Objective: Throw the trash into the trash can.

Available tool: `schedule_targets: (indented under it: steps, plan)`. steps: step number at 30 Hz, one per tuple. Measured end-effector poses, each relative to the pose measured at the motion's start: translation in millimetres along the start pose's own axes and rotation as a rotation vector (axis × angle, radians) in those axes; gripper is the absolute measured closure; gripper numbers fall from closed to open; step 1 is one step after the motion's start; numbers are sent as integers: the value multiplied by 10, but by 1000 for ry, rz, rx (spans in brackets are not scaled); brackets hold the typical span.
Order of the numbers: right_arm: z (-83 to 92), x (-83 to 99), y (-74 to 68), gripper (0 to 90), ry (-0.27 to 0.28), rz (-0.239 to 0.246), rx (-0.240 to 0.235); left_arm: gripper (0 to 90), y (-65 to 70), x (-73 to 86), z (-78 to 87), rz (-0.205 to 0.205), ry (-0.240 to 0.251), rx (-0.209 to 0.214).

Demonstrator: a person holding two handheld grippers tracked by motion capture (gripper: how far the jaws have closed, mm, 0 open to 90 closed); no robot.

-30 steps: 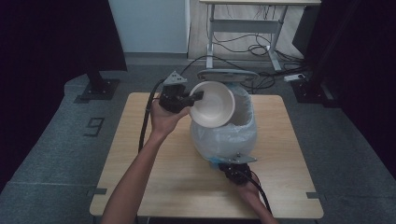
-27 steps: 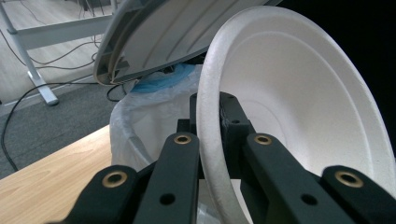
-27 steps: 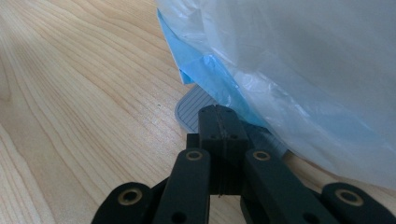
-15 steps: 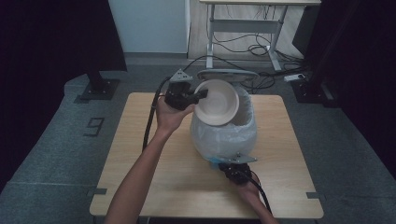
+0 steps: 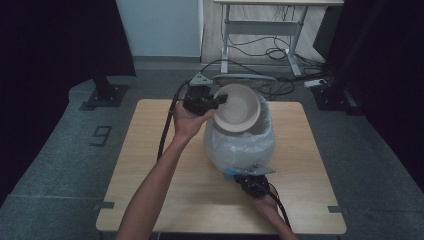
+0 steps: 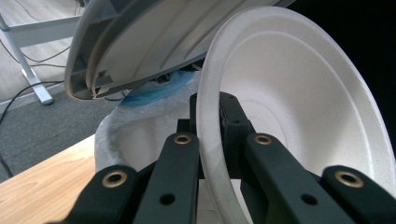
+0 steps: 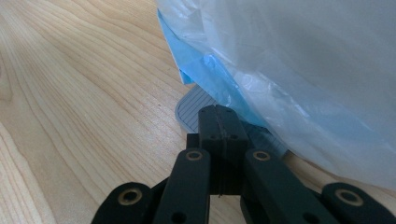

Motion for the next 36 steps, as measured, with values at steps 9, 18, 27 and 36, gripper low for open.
schedule_targets:
  steps: [9,18,27,36]
  plan:
    - [0,0,0,897,0,1,1,864,-23,-15,-97,2,-6,-8]
    - [1,1,-2,897,0,0,2,863,-3,-23,-253,-3,-21,-7]
    - [1,1,-1,897,0,-1,0,856,-25,-10,-297,3,-15,-9]
    - [1,1,-2,897,-1,-1,2,590,-46,45,-311,-11,-16,-17]
Point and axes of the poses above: each handheld gripper's, and its own axes: z roughly backward along the jaws, x roughly out of its underside, y roughly to its right, the point moved 9 cm from there along -z, roughly forward along the jaws, and after that the axes turned 6 degrees about -z, right-handed, at the moved point
